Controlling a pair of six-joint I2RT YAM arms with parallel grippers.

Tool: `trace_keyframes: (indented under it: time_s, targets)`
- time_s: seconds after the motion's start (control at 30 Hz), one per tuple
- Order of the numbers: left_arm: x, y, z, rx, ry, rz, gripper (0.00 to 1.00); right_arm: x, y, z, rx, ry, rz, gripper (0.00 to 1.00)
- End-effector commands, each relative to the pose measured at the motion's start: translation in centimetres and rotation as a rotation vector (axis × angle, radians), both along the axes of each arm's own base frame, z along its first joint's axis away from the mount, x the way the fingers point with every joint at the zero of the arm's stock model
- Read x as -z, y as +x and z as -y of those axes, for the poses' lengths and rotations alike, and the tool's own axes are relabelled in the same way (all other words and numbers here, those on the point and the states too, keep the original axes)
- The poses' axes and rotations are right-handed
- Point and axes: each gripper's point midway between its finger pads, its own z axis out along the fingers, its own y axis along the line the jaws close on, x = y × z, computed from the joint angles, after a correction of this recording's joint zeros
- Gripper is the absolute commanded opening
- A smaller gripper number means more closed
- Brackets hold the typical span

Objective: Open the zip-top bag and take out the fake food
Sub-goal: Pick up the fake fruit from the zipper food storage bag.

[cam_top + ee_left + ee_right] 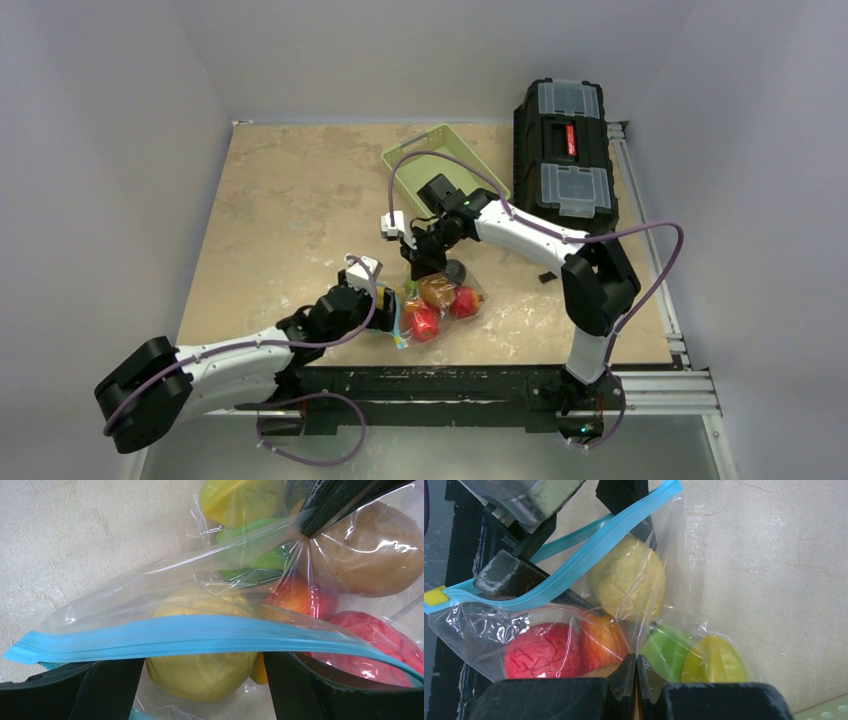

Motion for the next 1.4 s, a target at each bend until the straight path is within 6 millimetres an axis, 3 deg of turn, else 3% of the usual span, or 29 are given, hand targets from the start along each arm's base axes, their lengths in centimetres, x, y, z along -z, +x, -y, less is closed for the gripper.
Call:
trace_keyframes:
  time_s: [0.0, 0.17, 0.33, 0.5, 0.67, 1.0, 1.37]
  targets:
    - [0.0, 0.5, 0.1, -0.034, 0.008, -0.025, 0.82, -1.6, 0.4, -0.3, -0.001, 0.041, 0.038, 0.0]
    - [0.2, 1.0, -0.1, -0.063, 0.029, -0.03, 0.66, -1.7, 0.3, -0.4, -0.008, 0.048, 0.037, 0.0]
    - [-1.1, 0.8, 0.1, -0.049, 0.005, -0.017, 0.19, -1.8, 0.5, -0.3, -0.008, 0.05, 0.052, 0.0]
    - [-3.7, -0.1, 0.4, -0.006, -0.067, -0.002, 0.0, -2.1, 1.5, 0.9, 0.014, 0.037, 0.099, 0.0]
    - [-5.8, -1.3, 0.4, 0.026, -0.134, -0.006, 0.0, -2.7, 2.3, 2.2, 0.019, 0.037, 0.128, 0.0]
    - [-6.9, -2.7, 0.2, 0.068, -0.147, -0.035, 0.0, -2.3, 2.5, 4.9, 0.004, 0.026, 0.126, 0.0]
    - [-8.0, -3.5, -0.1, 0.1, -0.148, -0.029, 0.0, -1.8, 2.7, 6.0, -0.008, 0.019, 0.098, 0.0]
